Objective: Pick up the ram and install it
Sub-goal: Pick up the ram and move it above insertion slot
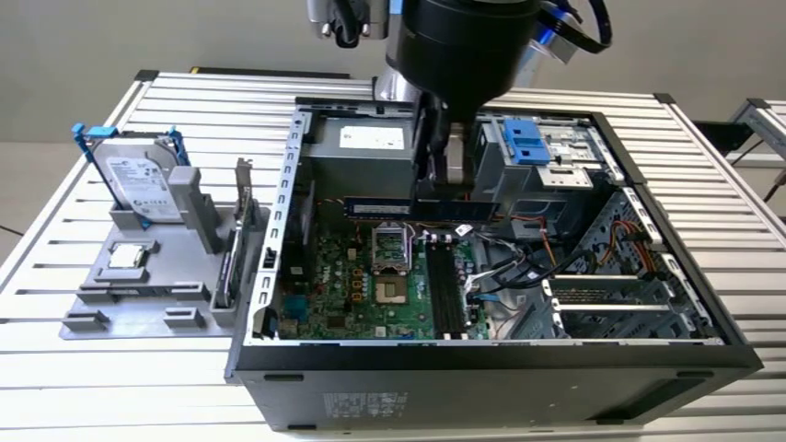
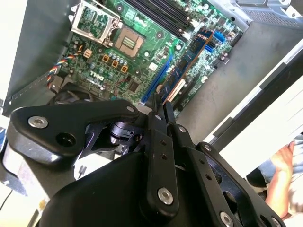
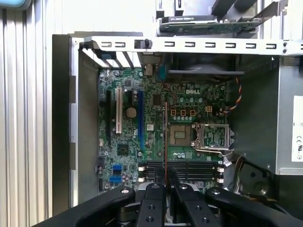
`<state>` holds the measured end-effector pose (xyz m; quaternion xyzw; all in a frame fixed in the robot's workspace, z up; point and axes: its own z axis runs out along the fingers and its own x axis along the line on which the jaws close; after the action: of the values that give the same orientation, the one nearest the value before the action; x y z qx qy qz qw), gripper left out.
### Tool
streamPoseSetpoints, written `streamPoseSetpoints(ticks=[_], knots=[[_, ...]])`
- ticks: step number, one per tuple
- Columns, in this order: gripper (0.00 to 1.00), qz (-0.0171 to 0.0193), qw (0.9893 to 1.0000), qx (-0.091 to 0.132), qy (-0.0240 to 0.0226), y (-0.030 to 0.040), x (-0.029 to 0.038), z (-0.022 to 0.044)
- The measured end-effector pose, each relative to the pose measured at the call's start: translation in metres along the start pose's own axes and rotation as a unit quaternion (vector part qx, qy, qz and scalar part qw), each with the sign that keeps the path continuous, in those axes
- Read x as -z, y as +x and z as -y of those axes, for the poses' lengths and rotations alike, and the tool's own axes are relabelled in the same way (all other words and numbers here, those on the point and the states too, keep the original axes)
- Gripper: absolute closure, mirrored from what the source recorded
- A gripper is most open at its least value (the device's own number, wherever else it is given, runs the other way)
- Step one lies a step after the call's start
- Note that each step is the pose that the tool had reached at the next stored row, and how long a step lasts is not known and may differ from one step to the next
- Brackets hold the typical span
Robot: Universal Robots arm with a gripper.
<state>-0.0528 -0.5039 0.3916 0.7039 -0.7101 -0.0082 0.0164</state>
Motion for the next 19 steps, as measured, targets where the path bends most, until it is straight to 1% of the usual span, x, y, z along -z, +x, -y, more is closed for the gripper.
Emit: streamPoseSetpoints(ticks=[9, 19], knots=[[1.0, 0.0, 1.0, 0.0, 0.0, 0.0, 0.0001, 0.0045], [1.0, 0.0, 1.0, 0.0, 0.0, -0.0001, 0.0005, 0.0141]])
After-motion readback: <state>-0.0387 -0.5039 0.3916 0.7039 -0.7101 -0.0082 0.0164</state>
